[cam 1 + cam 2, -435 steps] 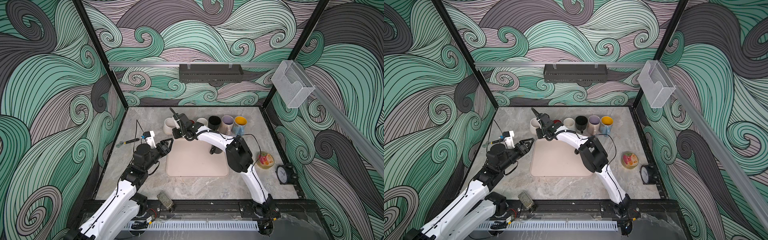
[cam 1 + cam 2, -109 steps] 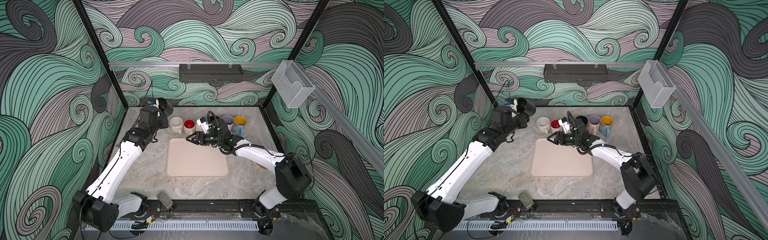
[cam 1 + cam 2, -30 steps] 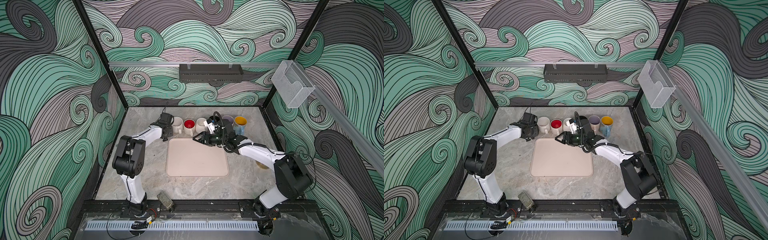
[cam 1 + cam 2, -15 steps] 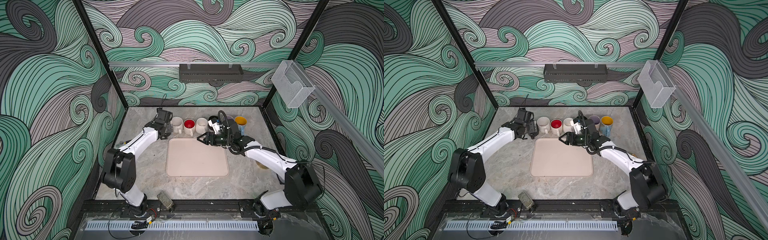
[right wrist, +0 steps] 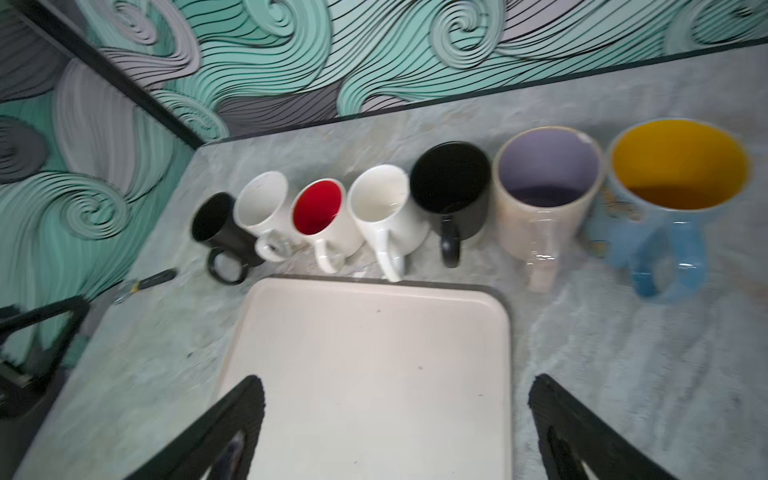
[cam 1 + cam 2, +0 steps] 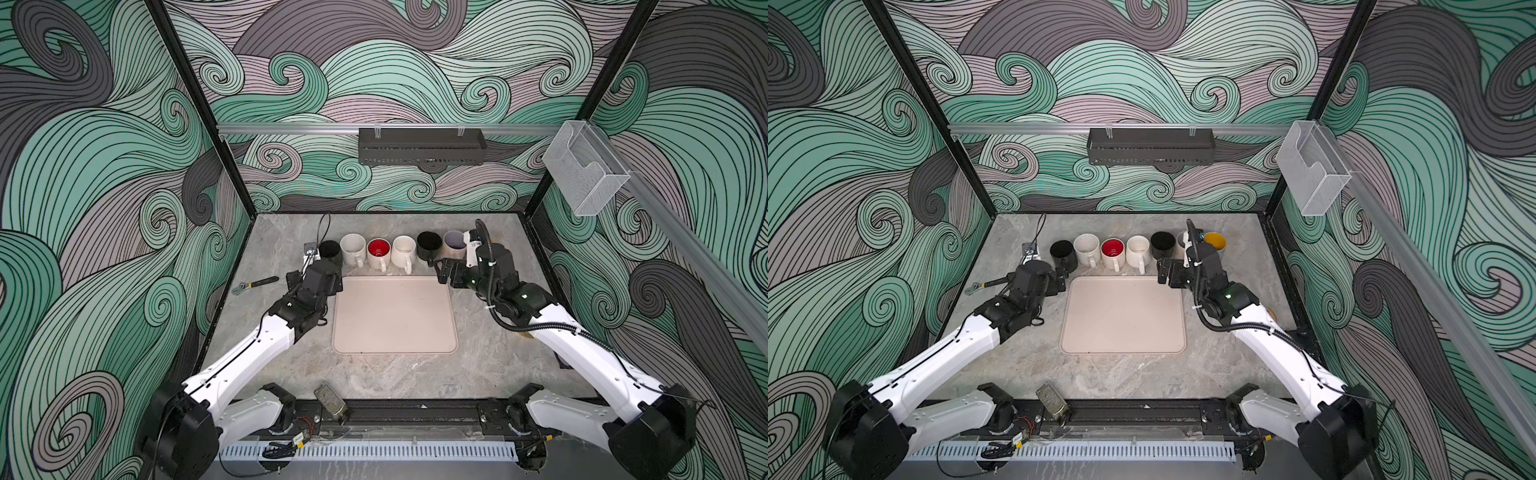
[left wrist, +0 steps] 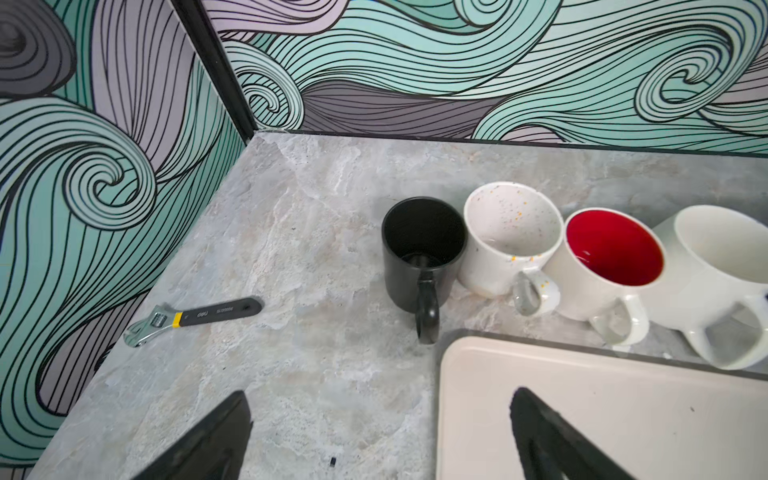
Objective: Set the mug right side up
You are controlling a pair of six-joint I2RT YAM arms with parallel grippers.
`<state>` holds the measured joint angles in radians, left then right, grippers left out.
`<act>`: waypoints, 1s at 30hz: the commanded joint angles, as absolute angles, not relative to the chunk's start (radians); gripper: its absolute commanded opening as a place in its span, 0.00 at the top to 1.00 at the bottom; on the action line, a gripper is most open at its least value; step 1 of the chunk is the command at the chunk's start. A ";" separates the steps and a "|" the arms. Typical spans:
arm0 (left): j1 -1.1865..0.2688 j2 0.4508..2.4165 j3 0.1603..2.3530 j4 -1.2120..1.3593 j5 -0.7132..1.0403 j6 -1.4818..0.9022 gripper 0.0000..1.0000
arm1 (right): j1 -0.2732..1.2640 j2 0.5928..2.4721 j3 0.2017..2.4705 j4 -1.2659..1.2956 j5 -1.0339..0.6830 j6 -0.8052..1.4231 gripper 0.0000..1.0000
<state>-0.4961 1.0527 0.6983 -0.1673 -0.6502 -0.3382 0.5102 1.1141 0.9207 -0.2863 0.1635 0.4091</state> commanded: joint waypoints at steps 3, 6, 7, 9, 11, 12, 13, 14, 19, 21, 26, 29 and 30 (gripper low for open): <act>-0.496 0.937 0.555 0.048 -0.808 -0.293 0.01 | 0.507 0.982 0.715 -0.034 0.499 0.297 0.01; -0.471 0.944 0.432 0.277 -0.959 -0.215 0.02 | 0.506 0.964 0.717 -0.067 0.518 0.272 0.01; -0.442 0.963 0.416 0.316 -0.976 -0.214 0.01 | 0.505 0.975 0.734 -0.106 0.534 0.276 0.01; -0.381 0.979 0.444 0.232 -0.961 -0.271 0.01 | 0.505 0.982 0.731 -0.126 0.557 0.285 0.01; -0.337 1.000 0.453 0.207 -0.927 -0.282 0.01 | 0.505 0.978 0.694 -0.073 0.540 0.259 0.01; -0.326 1.019 0.435 0.271 -0.913 -0.254 0.01 | 0.505 0.978 0.686 -0.062 0.532 0.259 0.01; -0.309 1.049 0.410 0.357 -0.895 -0.218 0.01 | 0.505 0.982 0.682 -0.052 0.517 0.257 0.01; -0.288 1.085 0.399 0.432 -0.881 -0.187 0.01 | 0.503 0.991 0.681 -0.041 0.502 0.251 0.01; -0.167 1.275 0.429 0.557 -0.869 -0.116 0.02 | 0.495 1.064 0.701 -0.050 0.490 0.233 0.01; -0.082 1.342 0.407 0.629 -0.715 -0.147 0.05 | 0.475 1.086 0.698 -0.042 0.464 0.213 0.01; -0.006 1.440 0.398 0.726 -0.419 -0.117 0.07 | 0.389 1.129 0.659 0.070 0.454 0.108 0.01; -0.007 1.523 0.412 0.797 -0.327 -0.060 0.05 | 0.312 1.156 0.633 0.139 0.445 0.088 0.01; -0.010 1.560 0.412 0.846 -0.322 -0.038 0.02 | 0.290 1.165 0.622 0.165 0.447 0.078 0.01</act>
